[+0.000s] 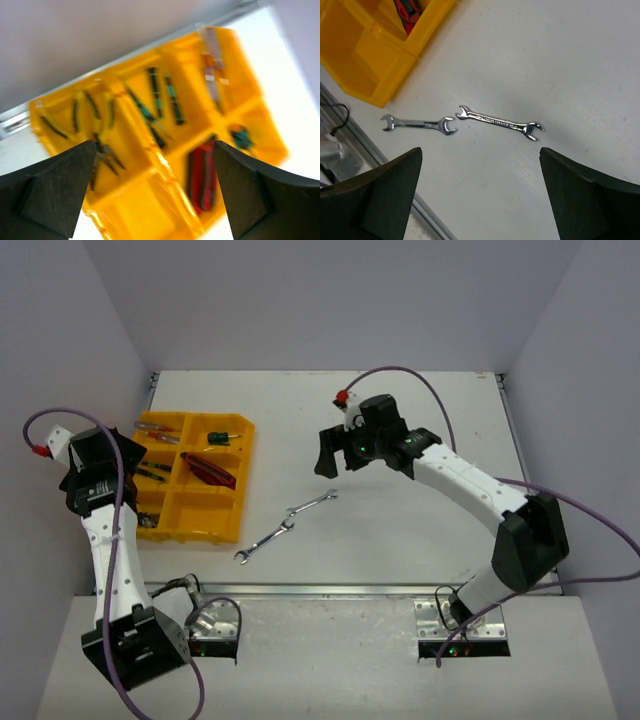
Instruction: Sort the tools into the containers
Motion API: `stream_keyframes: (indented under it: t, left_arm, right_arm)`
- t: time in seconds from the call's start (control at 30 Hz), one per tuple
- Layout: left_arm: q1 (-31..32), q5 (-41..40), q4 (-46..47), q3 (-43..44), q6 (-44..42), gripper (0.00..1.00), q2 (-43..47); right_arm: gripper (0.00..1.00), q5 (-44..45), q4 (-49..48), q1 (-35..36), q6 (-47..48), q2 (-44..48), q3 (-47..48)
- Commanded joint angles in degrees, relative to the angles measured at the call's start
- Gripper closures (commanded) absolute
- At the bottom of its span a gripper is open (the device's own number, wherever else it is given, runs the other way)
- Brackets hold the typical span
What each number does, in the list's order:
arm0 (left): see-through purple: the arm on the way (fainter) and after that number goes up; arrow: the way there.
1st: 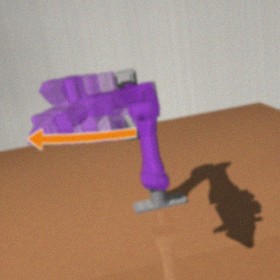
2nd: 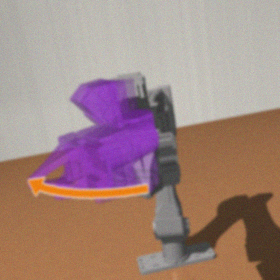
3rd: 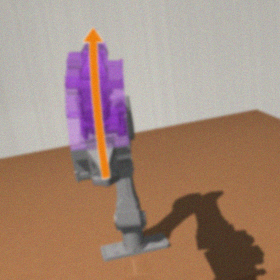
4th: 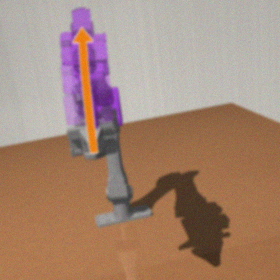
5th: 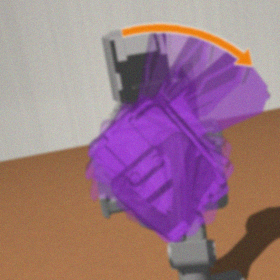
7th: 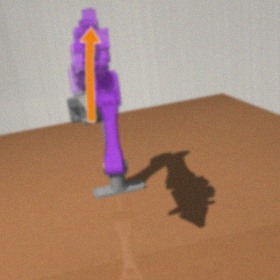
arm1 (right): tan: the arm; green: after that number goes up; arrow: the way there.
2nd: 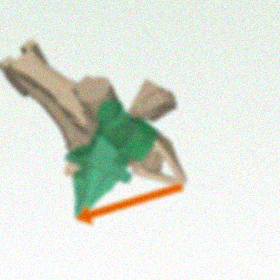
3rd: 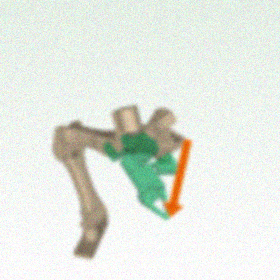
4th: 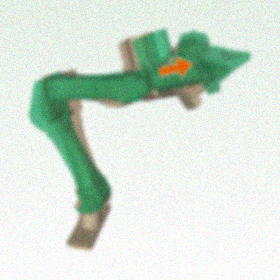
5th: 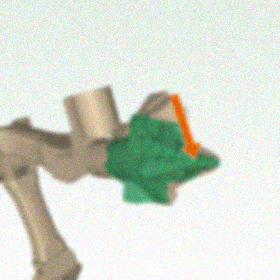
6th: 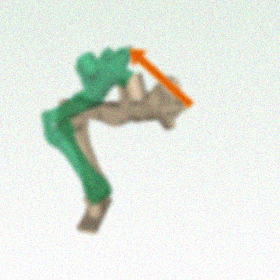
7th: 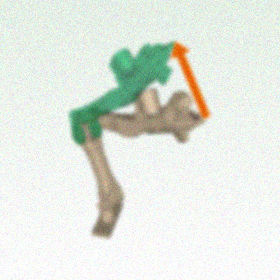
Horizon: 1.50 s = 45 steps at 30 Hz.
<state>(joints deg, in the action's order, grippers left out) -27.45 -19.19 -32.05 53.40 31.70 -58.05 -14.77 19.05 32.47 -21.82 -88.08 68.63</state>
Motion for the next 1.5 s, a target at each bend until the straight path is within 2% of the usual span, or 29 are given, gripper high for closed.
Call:
stream_keyframes:
  t: [0.0,0.1,0.2,0.3,0.4,0.5,0.67,0.73,0.87,0.93,1.03,1.2,1.33,1.47]
  left_arm:
    - [2.84,26.51,6.51,-3.98,-2.09,0.0,10.64]
    - [7.12,42.17,11.67,-9.3,-3.85,0.0,16.72]
    - [11.51,47.08,11.76,-10.7,-7.65,0.0,18.16]
    - [14.48,44.45,10.18,-10.88,-9.47,0.0,21.13]
    - [15.68,41.0,10.79,-12.36,-9.99,0.0,24.74]
    - [16.86,40.63,12.22,-14.47,-9.82,0.0,26.11]
    - [18.4,40.82,12.73,-14.91,-10.16,0.0,26.5]
    - [18.55,41.13,13.1,-15.1,-10.08,0.0,26.7]
    - [18.75,42.16,13.51,-15.25,-10.08,0.0,26.94]
    - [18.89,42.54,13.6,-15.34,-10.08,0.0,26.97]
    - [19.12,42.68,13.6,-15.43,-10.19,0.0,27.28]
    - [19.49,42.77,13.6,-15.43,-10.34,0.0,27.57]
    - [19.6,42.95,13.77,-15.43,-10.34,0.0,27.61]
    - [19.65,43.19,13.68,-15.43,-10.35,0.0,27.66]
  right_arm:
    - [0.01,6.51,0.89,6.02,27.25,-3.44,0.54]
    - [0.01,5.13,-5.38,7.92,43.15,-5.02,-4.81]
    - [0.01,-4.42,1.48,8.13,49.83,-9.67,0.18]
    - [0.11,-6.74,8.23,8.22,57.25,-19.05,7.37]
    - [0.15,-3.78,11.19,8.31,61.55,-27.1,13.74]
    - [0.15,-2.83,13.38,8.31,64.19,-32.16,19.23]
    - [0.19,-4.99,14.42,8.32,65.89,-35.54,21.34]
    - [0.25,-4.42,14.23,8.6,66.67,-36.63,20.64]
    - [0.5,-2.48,16.7,8.98,67.9,-40.22,21.97]
    - [0.55,-2.51,16.88,9.01,68.19,-41.01,22.06]
    - [0.58,-3.42,15.98,9.14,68.49,-41.66,21.6]
    - [0.84,-0.99,14.79,9.63,68.43,-41.87,19.7]
    - [0.98,0.61,11.72,9.63,66.78,-39.15,15.23]
    - [1.0,2.24,8.04,9.62,63.52,-36.43,11.53]
